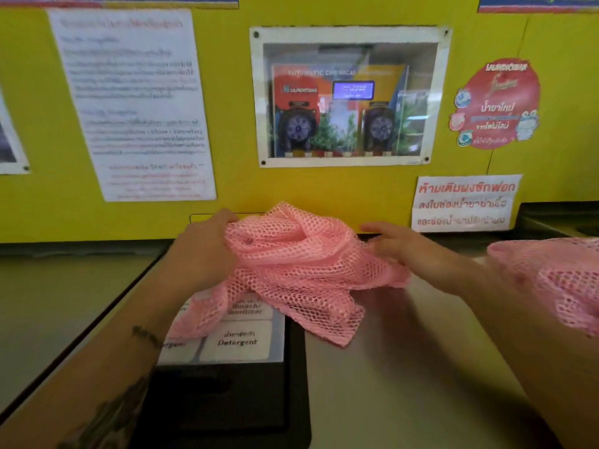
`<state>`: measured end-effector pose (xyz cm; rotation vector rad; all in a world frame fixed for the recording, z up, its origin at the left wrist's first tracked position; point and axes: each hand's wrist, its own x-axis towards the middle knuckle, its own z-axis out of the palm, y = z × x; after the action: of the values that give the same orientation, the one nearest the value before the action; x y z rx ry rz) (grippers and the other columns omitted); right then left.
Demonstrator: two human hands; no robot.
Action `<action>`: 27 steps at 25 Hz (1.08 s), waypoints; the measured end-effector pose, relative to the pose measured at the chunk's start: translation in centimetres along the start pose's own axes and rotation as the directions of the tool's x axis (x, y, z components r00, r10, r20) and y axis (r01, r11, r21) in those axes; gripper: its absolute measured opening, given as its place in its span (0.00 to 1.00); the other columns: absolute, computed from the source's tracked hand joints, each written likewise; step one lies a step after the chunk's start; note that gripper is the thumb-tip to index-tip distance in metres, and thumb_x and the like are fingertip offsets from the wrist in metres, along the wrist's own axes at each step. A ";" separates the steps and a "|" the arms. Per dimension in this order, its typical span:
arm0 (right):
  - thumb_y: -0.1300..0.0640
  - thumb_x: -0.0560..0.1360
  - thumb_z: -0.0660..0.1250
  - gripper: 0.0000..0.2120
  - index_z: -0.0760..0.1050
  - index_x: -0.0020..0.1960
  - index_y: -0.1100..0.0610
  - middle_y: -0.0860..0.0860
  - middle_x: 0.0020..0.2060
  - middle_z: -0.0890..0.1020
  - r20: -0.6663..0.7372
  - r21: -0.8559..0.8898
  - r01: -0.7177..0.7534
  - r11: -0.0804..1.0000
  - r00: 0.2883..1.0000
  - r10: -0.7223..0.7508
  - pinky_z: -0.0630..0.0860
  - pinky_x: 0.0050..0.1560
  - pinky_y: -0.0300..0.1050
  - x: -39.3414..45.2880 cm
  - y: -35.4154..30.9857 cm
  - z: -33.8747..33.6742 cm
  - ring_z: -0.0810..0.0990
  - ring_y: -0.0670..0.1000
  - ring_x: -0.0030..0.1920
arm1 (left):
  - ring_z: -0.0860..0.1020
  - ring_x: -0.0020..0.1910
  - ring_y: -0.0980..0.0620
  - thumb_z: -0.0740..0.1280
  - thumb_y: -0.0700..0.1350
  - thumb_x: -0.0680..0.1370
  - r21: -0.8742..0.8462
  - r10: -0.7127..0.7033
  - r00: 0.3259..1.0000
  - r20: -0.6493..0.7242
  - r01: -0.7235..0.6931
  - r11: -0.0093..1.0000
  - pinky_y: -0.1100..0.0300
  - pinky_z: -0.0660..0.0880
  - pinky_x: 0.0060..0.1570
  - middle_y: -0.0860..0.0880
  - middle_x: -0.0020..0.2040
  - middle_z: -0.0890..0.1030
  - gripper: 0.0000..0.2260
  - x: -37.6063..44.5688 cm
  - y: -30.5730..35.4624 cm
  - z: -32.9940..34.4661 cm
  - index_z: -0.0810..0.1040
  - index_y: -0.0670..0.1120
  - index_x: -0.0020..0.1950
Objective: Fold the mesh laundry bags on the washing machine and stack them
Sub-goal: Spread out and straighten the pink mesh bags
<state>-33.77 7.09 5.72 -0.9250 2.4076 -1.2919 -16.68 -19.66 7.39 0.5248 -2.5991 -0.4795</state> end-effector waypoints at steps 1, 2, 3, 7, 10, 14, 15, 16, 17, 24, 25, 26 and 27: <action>0.56 0.76 0.67 0.23 0.69 0.70 0.45 0.48 0.62 0.77 -0.002 -0.045 0.001 0.999 1.000 -0.001 0.72 0.59 0.47 -0.7 0.3 0.2 0.76 0.48 0.59 | 0.76 0.47 0.42 0.67 0.37 0.71 0.051 -0.039 0.999 -0.037 0.041 0.998 0.51 0.73 0.43 0.45 0.49 0.78 0.26 0.0 -0.2 0.0 0.67 0.49 0.68; 0.59 0.75 0.67 0.24 0.69 0.70 0.47 0.50 0.59 0.78 0.012 -0.096 0.010 0.995 1.000 -0.009 0.75 0.56 0.45 -1.6 0.5 0.3 0.78 0.48 0.56 | 0.74 0.54 0.40 0.67 0.38 0.70 0.090 -0.056 0.995 -0.085 0.064 0.994 0.47 0.73 0.48 0.42 0.56 0.76 0.29 -0.2 0.0 -0.1 0.65 0.49 0.70; 0.61 0.75 0.67 0.23 0.71 0.68 0.49 0.50 0.57 0.79 0.016 -0.200 0.016 0.980 1.000 -0.013 0.76 0.53 0.44 -2.4 0.8 0.5 0.79 0.49 0.53 | 0.72 0.58 0.39 0.67 0.40 0.70 0.085 -0.025 0.990 -0.141 0.038 0.996 0.44 0.72 0.54 0.42 0.61 0.72 0.29 -0.7 0.6 -0.1 0.64 0.51 0.70; 0.59 0.74 0.66 0.10 0.81 0.51 0.48 0.46 0.44 0.81 -0.090 -0.549 0.056 0.834 0.988 -0.125 0.71 0.44 0.43 -2.5 1.2 1.7 0.80 0.51 0.46 | 0.73 0.55 0.50 0.63 0.47 0.68 -0.024 0.426 0.888 -0.176 -0.436 0.900 0.42 0.67 0.62 0.53 0.53 0.76 0.14 -3.3 5.0 1.2 0.74 0.56 0.53; 0.60 0.74 0.63 0.08 0.79 0.45 0.49 0.50 0.40 0.83 -0.479 -0.487 -0.005 0.873 0.838 -0.262 0.76 0.43 0.48 -1.9 1.4 0.6 0.80 0.54 0.42 | 0.69 0.68 0.49 0.60 0.58 0.72 0.105 0.291 0.884 0.366 -0.350 0.931 0.38 0.62 0.69 0.53 0.69 0.71 0.21 -3.9 5.5 3.7 0.71 0.62 0.65; 0.63 0.76 0.61 0.11 0.79 0.50 0.52 0.54 0.50 0.81 -0.642 -0.421 -0.088 0.903 0.732 -0.228 0.78 0.47 0.53 -2.5 1.5 -0.7 0.78 0.55 0.46 | 0.73 0.63 0.48 0.65 0.55 0.76 0.069 0.195 0.903 0.383 -0.238 0.969 0.50 0.67 0.67 0.48 0.72 0.70 0.27 -3.4 4.2 4.6 0.61 0.61 0.74; 0.64 0.76 0.62 0.10 0.79 0.49 0.53 0.54 0.48 0.81 -0.617 -0.408 -0.022 0.913 0.744 -0.257 0.76 0.44 0.49 -2.9 1.2 -0.5 0.77 0.53 0.44 | 0.77 0.55 0.51 0.65 0.51 0.77 0.012 0.206 0.931 0.300 -0.220 0.975 0.54 0.70 0.61 0.48 0.68 0.74 0.24 -3.2 4.4 4.4 0.65 0.60 0.72; 0.65 0.76 0.63 0.09 0.79 0.48 0.54 0.54 0.44 0.82 -0.565 -0.403 0.065 0.913 0.767 -0.304 0.74 0.41 0.45 -3.3 0.7 -0.1 0.77 0.51 0.40 | 0.78 0.47 0.53 0.64 0.49 0.77 -0.046 0.195 0.953 0.232 -0.190 0.981 0.57 0.72 0.54 0.48 0.64 0.77 0.22 -3.2 4.8 4.2 0.67 0.59 0.70; 0.66 0.75 0.65 0.08 0.80 0.47 0.55 0.53 0.40 0.82 -0.483 -0.378 0.177 0.909 0.799 -0.357 0.72 0.39 0.43 -3.8 -0.1 0.6 0.77 0.49 0.37 | 0.77 0.41 0.54 0.63 0.48 0.78 -0.107 0.156 0.973 0.172 -0.139 0.985 0.59 0.72 0.47 0.49 0.61 0.78 0.20 -3.1 5.0 4.2 0.68 0.57 0.69; 0.54 0.73 0.67 0.06 0.77 0.46 0.43 0.43 0.37 0.85 0.138 -0.402 0.314 0.860 0.949 -0.283 0.72 0.45 0.32 -4.0 -1.1 6.0 0.82 0.40 0.40 | 0.82 0.49 0.50 0.60 0.51 0.81 -0.846 0.097 0.976 0.195 0.118 0.519 0.52 0.81 0.43 0.48 0.62 0.78 0.11 -3.9 6.9 2.7 0.77 0.50 0.60; 0.55 0.74 0.66 0.05 0.79 0.46 0.46 0.47 0.38 0.85 0.060 -0.434 0.292 0.852 0.953 -0.296 0.73 0.45 0.32 -3.8 -0.8 5.2 0.82 0.42 0.40 | 0.82 0.48 0.53 0.58 0.51 0.82 -0.838 0.103 0.989 0.105 0.032 0.545 0.55 0.80 0.42 0.50 0.60 0.79 0.12 -3.8 6.5 2.3 0.79 0.51 0.58; 0.55 0.73 0.66 0.04 0.80 0.44 0.48 0.47 0.38 0.85 -0.047 -0.458 0.260 0.850 0.948 -0.316 0.74 0.43 0.35 -3.8 -0.5 3.9 0.81 0.43 0.39 | 0.80 0.50 0.56 0.56 0.51 0.82 -0.781 0.103 0.995 0.007 -0.059 0.621 0.59 0.78 0.44 0.54 0.57 0.79 0.14 -3.7 5.9 2.1 0.80 0.51 0.56; 0.55 0.73 0.68 0.03 0.80 0.42 0.49 0.47 0.38 0.84 -0.140 -0.476 0.231 0.848 0.933 -0.333 0.73 0.41 0.37 -3.9 -0.1 2.3 0.79 0.42 0.38 | 0.78 0.51 0.59 0.55 0.51 0.83 -0.701 0.100 0.992 -0.077 -0.125 0.702 0.61 0.74 0.46 0.56 0.55 0.80 0.15 -3.5 5.1 2.2 0.81 0.52 0.54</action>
<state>-29.59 8.07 4.21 -1.3750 2.9069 -0.9642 -16.29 -13.16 6.46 0.0953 -2.1453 -1.3304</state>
